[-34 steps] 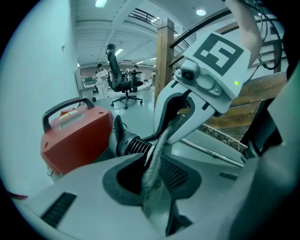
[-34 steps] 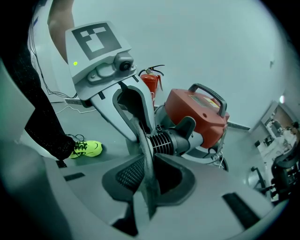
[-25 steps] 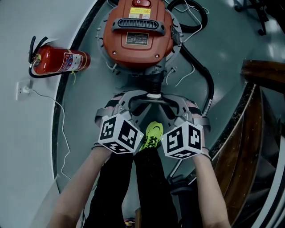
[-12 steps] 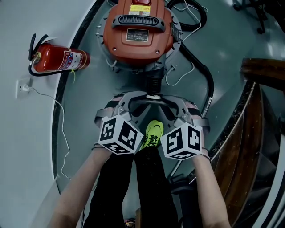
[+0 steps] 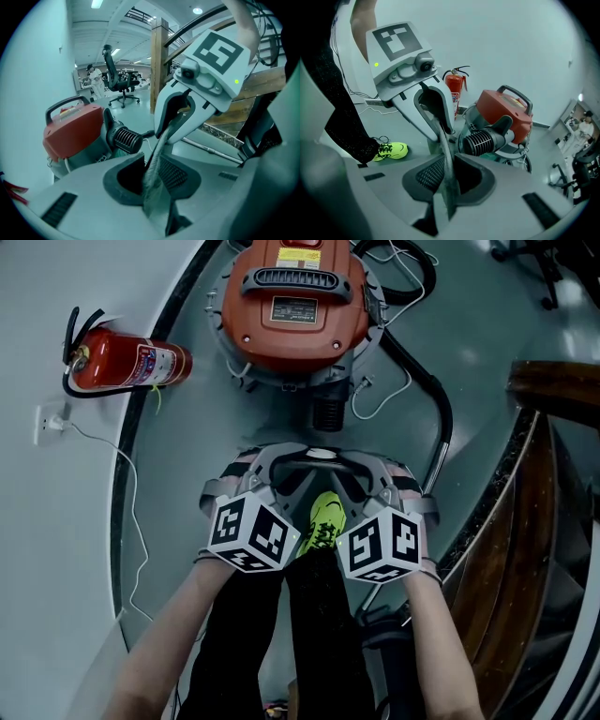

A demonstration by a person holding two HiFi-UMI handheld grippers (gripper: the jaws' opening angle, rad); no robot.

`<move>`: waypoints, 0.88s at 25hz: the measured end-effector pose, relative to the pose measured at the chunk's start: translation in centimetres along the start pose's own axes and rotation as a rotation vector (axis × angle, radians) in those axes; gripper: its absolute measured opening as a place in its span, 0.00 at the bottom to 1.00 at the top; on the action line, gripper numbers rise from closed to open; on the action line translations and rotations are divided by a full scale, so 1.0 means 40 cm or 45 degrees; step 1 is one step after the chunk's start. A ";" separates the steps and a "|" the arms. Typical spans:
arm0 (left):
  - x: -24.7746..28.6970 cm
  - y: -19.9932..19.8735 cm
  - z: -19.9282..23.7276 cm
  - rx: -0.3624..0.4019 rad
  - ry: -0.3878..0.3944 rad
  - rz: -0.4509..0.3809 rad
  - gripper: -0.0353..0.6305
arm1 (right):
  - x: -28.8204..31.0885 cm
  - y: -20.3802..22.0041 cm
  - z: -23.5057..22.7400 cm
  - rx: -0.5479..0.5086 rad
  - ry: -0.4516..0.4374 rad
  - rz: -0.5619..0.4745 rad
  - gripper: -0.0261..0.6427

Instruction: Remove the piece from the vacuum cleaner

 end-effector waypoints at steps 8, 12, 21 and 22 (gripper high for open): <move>-0.002 0.058 -0.045 0.004 0.049 0.031 0.20 | 0.019 0.012 0.076 0.054 -0.035 0.003 0.14; -0.009 0.078 -0.064 0.011 0.071 0.047 0.20 | 0.022 0.013 0.107 0.092 -0.051 0.000 0.14; -0.015 0.124 -0.092 -0.004 0.105 0.076 0.20 | 0.036 0.012 0.160 0.126 -0.067 0.017 0.14; -0.012 0.132 -0.095 -0.002 0.114 0.082 0.20 | 0.041 0.015 0.167 0.133 -0.071 0.020 0.14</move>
Point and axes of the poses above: the fingertips, and each gripper's own axes: x forward along the fingers, z to its left, y out of its underside, the point moved 8 cm from there along -x, backward along the fingers, and after that the axes turned 8 degrees about -x, right-handed, at the moved point
